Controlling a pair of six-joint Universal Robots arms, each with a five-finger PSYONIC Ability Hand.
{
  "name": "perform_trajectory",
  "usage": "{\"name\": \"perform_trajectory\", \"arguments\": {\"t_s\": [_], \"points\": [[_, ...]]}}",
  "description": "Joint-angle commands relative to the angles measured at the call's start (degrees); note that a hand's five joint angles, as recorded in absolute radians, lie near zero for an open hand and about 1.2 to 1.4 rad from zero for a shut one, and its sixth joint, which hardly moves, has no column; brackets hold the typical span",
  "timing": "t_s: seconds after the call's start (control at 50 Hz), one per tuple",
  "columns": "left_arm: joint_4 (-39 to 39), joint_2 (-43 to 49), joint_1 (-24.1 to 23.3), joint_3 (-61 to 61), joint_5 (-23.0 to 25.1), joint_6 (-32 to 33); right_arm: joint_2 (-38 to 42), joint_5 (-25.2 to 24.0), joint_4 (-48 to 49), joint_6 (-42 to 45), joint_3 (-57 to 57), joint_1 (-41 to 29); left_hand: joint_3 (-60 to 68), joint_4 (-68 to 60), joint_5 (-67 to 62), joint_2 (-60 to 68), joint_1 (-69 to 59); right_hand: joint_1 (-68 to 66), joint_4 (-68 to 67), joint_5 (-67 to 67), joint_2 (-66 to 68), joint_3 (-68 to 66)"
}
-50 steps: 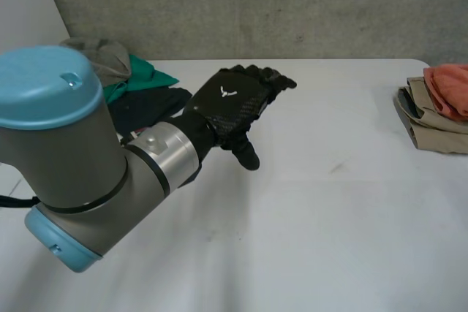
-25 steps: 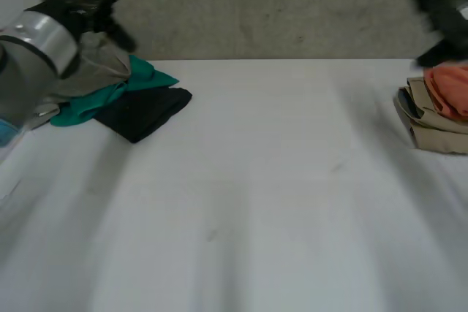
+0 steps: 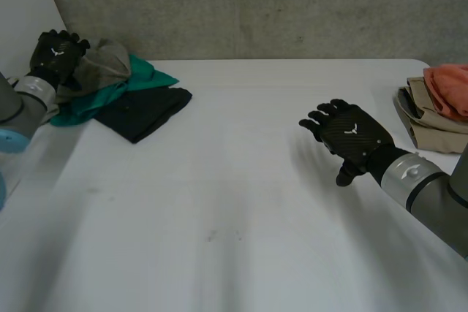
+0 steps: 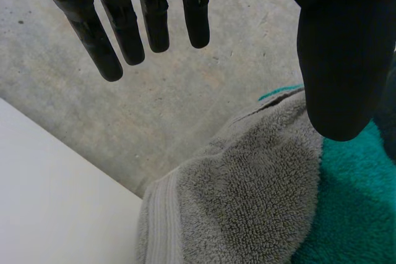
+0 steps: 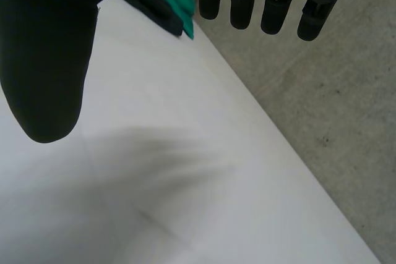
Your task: Fold the laundry.
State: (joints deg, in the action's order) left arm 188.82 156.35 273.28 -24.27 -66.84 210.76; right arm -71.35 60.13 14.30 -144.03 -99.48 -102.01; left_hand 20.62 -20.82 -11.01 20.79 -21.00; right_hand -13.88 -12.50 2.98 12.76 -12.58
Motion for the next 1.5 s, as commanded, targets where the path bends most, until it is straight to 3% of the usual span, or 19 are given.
{"name": "perform_trajectory", "arguments": {"t_s": [0.02,0.36,0.52,0.66,0.7,0.78,0.84,1.06,1.24,1.5], "points": [[4.6,6.9,0.2,5.2,1.8,-0.2,-0.1,-0.2,0.2,-0.3,-2.2,0.8,9.4,-9.2,-9.0,9.3,-9.0,3.9,2.5,-3.0,-2.8,2.6],[9.3,13.2,1.5,6.2,2.5,0.1,-0.5,0.3,0.1,0.0,-2.8,1.5,14.2,-14.0,-13.8,14.0,-13.8,3.9,2.5,-3.0,-2.8,2.6],[8.8,13.0,1.3,4.5,4.4,3.2,-0.5,0.5,0.2,0.0,-3.0,2.3,17.2,-17.0,-16.8,17.0,-16.8,3.9,2.5,-3.0,-2.8,2.6],[8.0,-1.7,-1.4,-15.7,5.3,2.8,-0.4,0.6,0.2,-0.1,-3.5,2.8,13.5,-13.3,-13.1,13.3,-13.1,3.9,2.5,-3.0,-2.8,2.6],[8.2,-7.4,-4.3,-24.6,9.3,1.9,-0.4,0.4,0.3,-0.1,-3.8,3.0,12.5,-12.3,-12.1,12.3,-12.1,3.9,2.5,-3.0,-2.8,2.6],[7.8,-10.7,-6.4,-31.0,13.2,1.2,-0.3,0.3,0.3,-0.1,-4.0,3.3,12.5,-12.3,-12.1,12.3,-12.1,3.9,2.5,-3.0,-2.8,2.6],[7.3,-11.2,-6.9,-32.4,13.6,1.2,-0.3,0.3,0.3,-0.1,-4.0,3.7,12.5,-12.3,-12.1,12.3,-12.1,3.9,2.5,-3.0,-2.8,2.6],[4.2,-8.6,-7.1,-29.8,13.2,2.0,-0.1,0.3,0.4,-0.1,-4.1,4.3,13.0,-12.8,-12.6,12.8,-12.6,3.9,2.5,-3.0,-2.8,2.6],[4.2,-4.5,-7.1,-24.4,8.8,2.7,-0.1,0.3,0.5,-0.1,-4.1,4.9,14.8,-14.6,-14.4,14.7,-14.4,3.9,2.5,-3.0,-2.8,2.6],[4.1,-1.1,-7.1,-20.3,6.5,6.8,0.0,0.3,0.6,-0.1,-4.1,4.9,19.2,-19.0,-18.8,19.0,-18.8,3.9,2.5,-3.0,-2.8,2.6]]}}
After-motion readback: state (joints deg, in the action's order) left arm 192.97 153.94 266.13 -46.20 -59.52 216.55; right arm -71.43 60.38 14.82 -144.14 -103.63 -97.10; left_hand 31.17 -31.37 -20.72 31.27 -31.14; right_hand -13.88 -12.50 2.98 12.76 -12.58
